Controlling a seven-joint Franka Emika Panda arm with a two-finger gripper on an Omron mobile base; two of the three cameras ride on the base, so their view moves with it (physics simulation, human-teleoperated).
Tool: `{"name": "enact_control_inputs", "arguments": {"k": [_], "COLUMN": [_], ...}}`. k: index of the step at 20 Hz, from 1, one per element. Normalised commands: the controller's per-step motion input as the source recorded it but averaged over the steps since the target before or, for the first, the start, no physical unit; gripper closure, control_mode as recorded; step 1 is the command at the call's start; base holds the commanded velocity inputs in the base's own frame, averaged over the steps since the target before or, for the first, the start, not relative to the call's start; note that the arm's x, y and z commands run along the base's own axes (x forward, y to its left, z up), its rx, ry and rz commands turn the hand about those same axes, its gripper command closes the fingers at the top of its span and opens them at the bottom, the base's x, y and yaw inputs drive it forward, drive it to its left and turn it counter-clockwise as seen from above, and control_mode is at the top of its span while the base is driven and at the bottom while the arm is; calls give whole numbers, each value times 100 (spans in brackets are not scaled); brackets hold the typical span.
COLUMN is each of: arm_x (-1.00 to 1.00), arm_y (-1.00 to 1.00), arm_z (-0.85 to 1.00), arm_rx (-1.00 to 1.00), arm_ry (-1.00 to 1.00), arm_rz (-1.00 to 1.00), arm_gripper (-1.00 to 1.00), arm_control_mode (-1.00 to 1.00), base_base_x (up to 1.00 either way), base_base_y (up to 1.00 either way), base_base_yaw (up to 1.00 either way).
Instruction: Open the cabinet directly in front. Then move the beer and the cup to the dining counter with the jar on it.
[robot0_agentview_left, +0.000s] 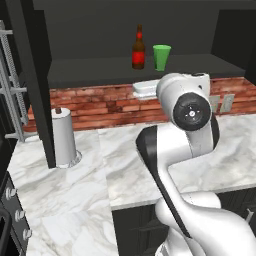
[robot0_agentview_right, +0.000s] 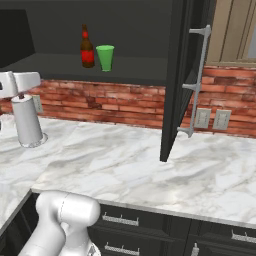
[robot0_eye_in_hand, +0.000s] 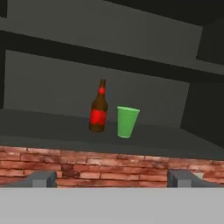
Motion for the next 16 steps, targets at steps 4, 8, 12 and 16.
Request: {"name": "enact_control_inputs", "arguments": {"k": [4,8,12,16], "arm_x": [22,5,0,18], "arm_y": [-54,-58,-8,0], "arm_z": [48,37,3,0], "arm_rx": [19,27,6,1], "arm_ry": [21,15,5,0], "arm_rz": [-2,3,3,0], "arm_gripper": [-100,-100,-100,-100], "arm_control_mode": [-100,-100,-100,-100], "base_base_x": [0,0,0,0], "base_base_y": [0,0,0,0], "base_base_yaw": [0,0,0,0]}}
